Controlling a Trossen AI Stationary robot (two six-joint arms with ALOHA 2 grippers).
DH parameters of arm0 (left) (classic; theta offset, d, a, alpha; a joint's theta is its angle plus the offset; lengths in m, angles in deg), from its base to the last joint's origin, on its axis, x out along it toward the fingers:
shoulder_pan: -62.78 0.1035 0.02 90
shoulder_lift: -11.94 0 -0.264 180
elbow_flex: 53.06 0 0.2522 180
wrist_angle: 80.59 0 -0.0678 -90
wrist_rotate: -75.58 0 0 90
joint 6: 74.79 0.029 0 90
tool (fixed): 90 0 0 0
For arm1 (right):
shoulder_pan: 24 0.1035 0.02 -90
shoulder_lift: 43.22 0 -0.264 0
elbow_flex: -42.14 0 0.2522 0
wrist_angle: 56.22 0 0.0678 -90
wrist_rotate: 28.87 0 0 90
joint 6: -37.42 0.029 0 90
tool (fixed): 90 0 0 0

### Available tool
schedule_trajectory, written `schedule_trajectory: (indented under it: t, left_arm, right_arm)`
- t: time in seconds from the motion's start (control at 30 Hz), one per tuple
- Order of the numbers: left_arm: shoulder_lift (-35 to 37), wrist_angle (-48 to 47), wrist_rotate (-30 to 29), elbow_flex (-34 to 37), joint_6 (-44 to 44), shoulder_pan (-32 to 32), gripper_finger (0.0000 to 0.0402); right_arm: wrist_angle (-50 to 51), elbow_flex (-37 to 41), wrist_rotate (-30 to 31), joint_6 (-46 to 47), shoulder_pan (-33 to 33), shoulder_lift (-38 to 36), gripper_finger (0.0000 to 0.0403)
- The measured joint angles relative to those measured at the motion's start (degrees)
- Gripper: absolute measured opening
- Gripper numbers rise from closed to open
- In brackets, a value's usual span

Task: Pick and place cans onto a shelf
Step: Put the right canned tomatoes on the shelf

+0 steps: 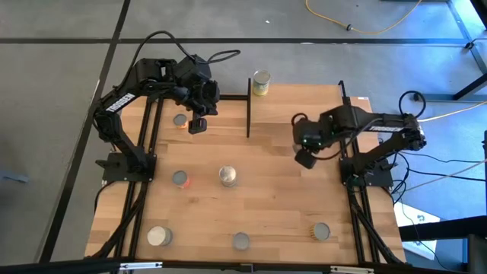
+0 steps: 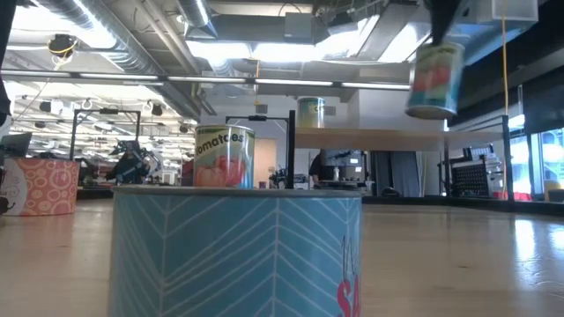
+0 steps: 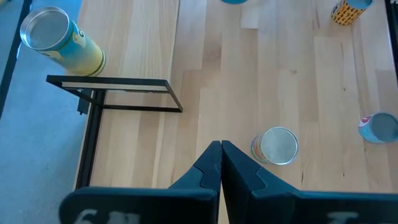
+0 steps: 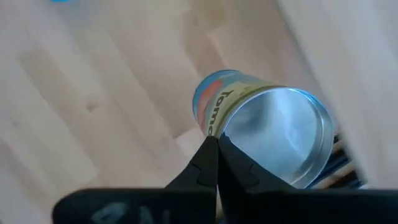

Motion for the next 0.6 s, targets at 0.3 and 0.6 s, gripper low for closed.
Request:
schedule_trajectory:
  t: [0.3,0.6]
  left_arm:
    - [0.0,0.0,0.0,0.0,0.0,0.0,0.0000]
    - [0.0,0.0,0.0,0.0,0.1,0.0,0.0000]
  right_arm:
    - [0.0,-10.7,4.9,-10.9,-6.0,6.2,0.0000]
    - [-0.1,-22.9,6.9,-21.9,-11.9,14.9,0.0000]
